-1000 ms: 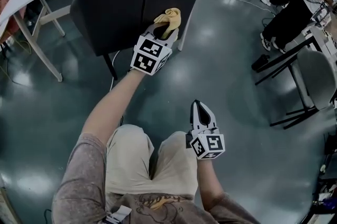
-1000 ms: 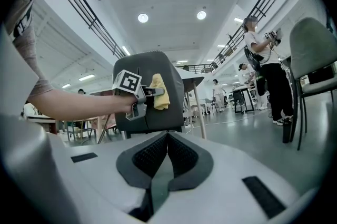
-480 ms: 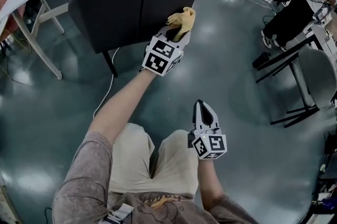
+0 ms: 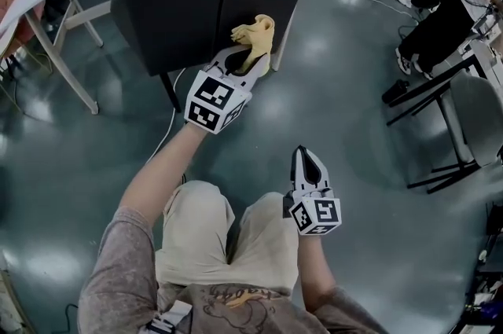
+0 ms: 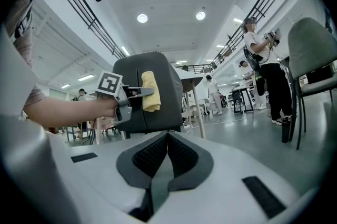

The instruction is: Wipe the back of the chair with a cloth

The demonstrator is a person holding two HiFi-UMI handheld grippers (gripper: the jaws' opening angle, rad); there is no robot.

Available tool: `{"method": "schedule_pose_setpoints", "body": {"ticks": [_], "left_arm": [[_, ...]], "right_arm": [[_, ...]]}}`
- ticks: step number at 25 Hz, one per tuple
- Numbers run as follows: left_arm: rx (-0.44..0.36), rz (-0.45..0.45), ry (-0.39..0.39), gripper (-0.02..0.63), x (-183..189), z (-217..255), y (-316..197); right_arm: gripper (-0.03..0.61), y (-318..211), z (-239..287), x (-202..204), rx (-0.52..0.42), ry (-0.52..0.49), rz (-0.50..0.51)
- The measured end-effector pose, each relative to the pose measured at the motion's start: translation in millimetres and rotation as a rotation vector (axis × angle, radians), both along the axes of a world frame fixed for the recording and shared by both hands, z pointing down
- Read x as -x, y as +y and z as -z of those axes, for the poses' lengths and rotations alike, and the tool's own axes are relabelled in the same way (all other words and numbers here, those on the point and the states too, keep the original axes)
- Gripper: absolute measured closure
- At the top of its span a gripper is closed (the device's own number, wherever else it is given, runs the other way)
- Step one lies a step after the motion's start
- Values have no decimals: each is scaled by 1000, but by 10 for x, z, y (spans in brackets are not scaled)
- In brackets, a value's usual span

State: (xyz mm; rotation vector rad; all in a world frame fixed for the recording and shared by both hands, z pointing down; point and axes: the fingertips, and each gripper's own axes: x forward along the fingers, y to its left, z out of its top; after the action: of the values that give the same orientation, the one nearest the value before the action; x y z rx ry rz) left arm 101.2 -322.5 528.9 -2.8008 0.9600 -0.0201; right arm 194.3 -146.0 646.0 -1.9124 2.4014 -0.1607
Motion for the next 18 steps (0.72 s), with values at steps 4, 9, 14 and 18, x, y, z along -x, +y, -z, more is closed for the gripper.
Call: {"method": "schedule_pose_setpoints", "body": {"ticks": [4, 9, 14, 18], "left_arm": [[-16, 36, -14, 551, 365, -28, 154], [-4, 124, -25, 551, 983, -161, 215], [20, 234, 3, 551, 1596, -258, 236], [34, 333, -7, 551, 2100, -394, 237]], "right_arm": [[552, -26, -6, 26, -1, -5, 15], [553, -77, -22, 133, -1, -13, 36], [552, -97, -26, 169, -4, -15, 50], [552, -111, -35, 184, -3, -18, 53]]}}
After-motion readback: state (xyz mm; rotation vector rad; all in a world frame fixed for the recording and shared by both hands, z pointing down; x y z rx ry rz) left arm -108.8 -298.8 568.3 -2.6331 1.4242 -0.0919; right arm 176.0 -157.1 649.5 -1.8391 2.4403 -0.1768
